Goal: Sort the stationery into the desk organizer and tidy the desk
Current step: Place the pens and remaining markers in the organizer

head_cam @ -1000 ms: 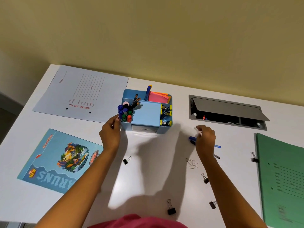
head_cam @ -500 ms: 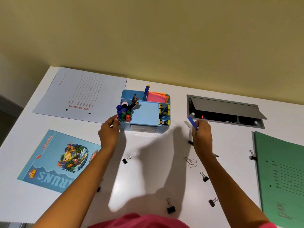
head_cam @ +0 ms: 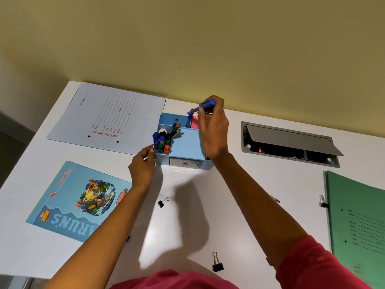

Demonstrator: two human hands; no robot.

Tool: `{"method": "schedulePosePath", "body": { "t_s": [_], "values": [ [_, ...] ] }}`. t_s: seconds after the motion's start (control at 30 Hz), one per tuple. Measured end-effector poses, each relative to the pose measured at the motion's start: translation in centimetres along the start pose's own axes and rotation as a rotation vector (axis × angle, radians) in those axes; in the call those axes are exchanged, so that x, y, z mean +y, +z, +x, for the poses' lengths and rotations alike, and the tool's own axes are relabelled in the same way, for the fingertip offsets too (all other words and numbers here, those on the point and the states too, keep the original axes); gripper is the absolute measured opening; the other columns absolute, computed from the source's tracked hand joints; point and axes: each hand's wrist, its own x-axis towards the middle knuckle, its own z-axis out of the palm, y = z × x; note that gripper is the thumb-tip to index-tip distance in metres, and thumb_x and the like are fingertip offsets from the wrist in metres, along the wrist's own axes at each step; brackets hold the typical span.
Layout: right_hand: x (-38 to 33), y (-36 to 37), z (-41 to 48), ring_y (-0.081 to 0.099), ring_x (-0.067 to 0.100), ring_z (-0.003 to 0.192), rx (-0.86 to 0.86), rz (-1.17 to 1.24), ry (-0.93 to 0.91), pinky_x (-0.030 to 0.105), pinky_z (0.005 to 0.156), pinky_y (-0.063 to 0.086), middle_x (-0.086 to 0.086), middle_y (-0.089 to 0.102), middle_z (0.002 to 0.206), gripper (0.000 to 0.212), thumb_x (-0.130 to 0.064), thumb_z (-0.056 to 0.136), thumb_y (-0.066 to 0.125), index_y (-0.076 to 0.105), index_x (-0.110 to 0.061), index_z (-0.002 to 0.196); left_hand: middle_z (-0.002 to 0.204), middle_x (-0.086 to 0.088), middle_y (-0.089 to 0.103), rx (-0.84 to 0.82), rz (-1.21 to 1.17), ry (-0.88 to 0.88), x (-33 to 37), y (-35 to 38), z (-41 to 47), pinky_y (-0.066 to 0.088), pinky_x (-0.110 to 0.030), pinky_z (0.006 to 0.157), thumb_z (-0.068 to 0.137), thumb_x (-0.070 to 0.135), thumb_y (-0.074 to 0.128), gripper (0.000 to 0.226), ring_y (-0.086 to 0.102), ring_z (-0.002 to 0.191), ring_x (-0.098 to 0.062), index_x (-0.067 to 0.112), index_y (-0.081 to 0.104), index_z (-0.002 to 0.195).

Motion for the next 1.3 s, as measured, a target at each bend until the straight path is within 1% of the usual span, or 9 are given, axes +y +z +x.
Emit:
{"method": "schedulePosePath", "body": {
  "t_s": [0.13, 0.23, 0.4, 0.6, 0.77, 0.93, 1.03, 1.17, 1.3],
  "values": [
    [1.2, 2.0, 0.3, 0.061, 0.019, 0.079, -0.118, -0.099, 0.045, 0.018, 0.063, 0.043, 0.01, 0.062, 0.094, 0.018, -0.016, 0.099, 0.047, 0.046, -0.004, 0.112, 0.121, -0.007, 0.065, -0.012, -0.013, 0.008, -0.1, -0.1, 0.0, 0.05, -0.045, 0.097, 0.098, 0.033, 0.046, 0.032, 0.063, 0.106, -0.025, 0.021, 0.06, 0.124],
    [2.2, 2.8, 0.4, 0.06, 0.023, 0.084, -0.166, -0.179, 0.082, 0.019, 0.064, 0.039, 0.013, 0.062, 0.099, 0.021, -0.019, 0.1, 0.044, 0.046, -0.005, 0.115, 0.121, -0.006, 0.065, -0.02, -0.01, 0.022, -0.2, -0.1, 0.1, 0.05, -0.045, 0.097, 0.098, 0.033, 0.046, 0.033, 0.063, 0.106, -0.024, 0.021, 0.06, 0.125],
    [2.8, 2.8, 0.2, 0.057, 0.035, 0.102, -0.228, -0.134, 0.143, 0.044, 0.087, 0.047, 0.021, 0.058, 0.113, 0.03, -0.02, 0.1, 0.038, 0.044, 0.0, 0.122, 0.121, -0.007, 0.065, -0.011, -0.006, 0.02, -0.2, 0.0, 0.2, 0.05, -0.044, 0.097, 0.098, 0.033, 0.046, 0.033, 0.063, 0.106, -0.024, 0.021, 0.06, 0.125],
    [3.4, 2.0, 0.2, 0.053, 0.023, 0.113, -0.221, -0.132, 0.124, 0.02, 0.091, 0.037, 0.013, 0.056, 0.125, 0.033, -0.012, 0.099, 0.042, 0.047, -0.005, 0.131, 0.121, -0.007, 0.065, -0.015, 0.009, 0.023, -0.4, -0.1, 0.4, 0.05, -0.044, 0.096, 0.098, 0.033, 0.046, 0.032, 0.063, 0.107, -0.025, 0.021, 0.061, 0.124],
    [4.8, -0.6, -1.5, 0.06, 0.019, 0.092, 0.026, -0.149, -0.065, 0.016, 0.082, 0.043, 0.014, 0.064, 0.104, 0.022, -0.004, 0.098, 0.045, 0.058, 0.003, 0.113, 0.121, -0.007, 0.065, -0.017, 0.004, 0.023, -0.3, -0.1, 0.3, 0.05, -0.045, 0.097, 0.098, 0.033, 0.046, 0.033, 0.062, 0.108, -0.025, 0.02, 0.06, 0.125],
    [8.6, -4.8, -5.5, 0.061, 0.023, 0.084, 0.132, -0.269, 0.016, 0.03, 0.075, 0.048, 0.013, 0.064, 0.097, 0.017, -0.002, 0.097, 0.046, 0.059, 0.0, 0.106, 0.122, -0.008, 0.064, -0.007, 0.001, 0.008, -0.3, 0.0, 0.3, 0.049, -0.045, 0.097, 0.098, 0.032, 0.046, 0.033, 0.062, 0.109, -0.026, 0.019, 0.06, 0.125],
    [11.4, -7.4, -8.7, 0.062, 0.025, 0.087, 0.147, -0.363, 0.102, 0.026, 0.078, 0.047, 0.014, 0.065, 0.098, 0.016, -0.003, 0.096, 0.048, 0.06, 0.0, 0.107, 0.122, -0.008, 0.065, -0.001, 0.004, 0.001, -0.4, 0.1, 0.4, 0.049, -0.046, 0.097, 0.098, 0.032, 0.047, 0.033, 0.062, 0.108, -0.027, 0.019, 0.06, 0.125],
    [14.0, -10.3, -12.4, 0.055, 0.029, 0.109, 0.029, -0.461, 0.315, 0.028, 0.092, 0.039, 0.014, 0.062, 0.115, 0.026, -0.001, 0.092, 0.053, 0.057, -0.003, 0.118, 0.12, -0.009, 0.066, -0.001, -0.001, 0.004, -0.4, 0.1, 0.4, 0.049, -0.046, 0.097, 0.098, 0.032, 0.047, 0.033, 0.063, 0.106, -0.027, 0.019, 0.061, 0.124],
    [15.8, -11.5, -15.2, 0.047, 0.029, 0.117, -0.09, -0.504, 0.381, 0.032, 0.096, 0.041, 0.012, 0.058, 0.119, 0.035, 0.0, 0.088, 0.061, 0.058, -0.004, 0.122, 0.122, -0.011, 0.065, 0.005, 0.01, 0.006, -0.3, 0.1, 0.4, 0.049, -0.047, 0.097, 0.098, 0.032, 0.047, 0.034, 0.062, 0.108, -0.028, 0.017, 0.06, 0.125]
  ]
}}
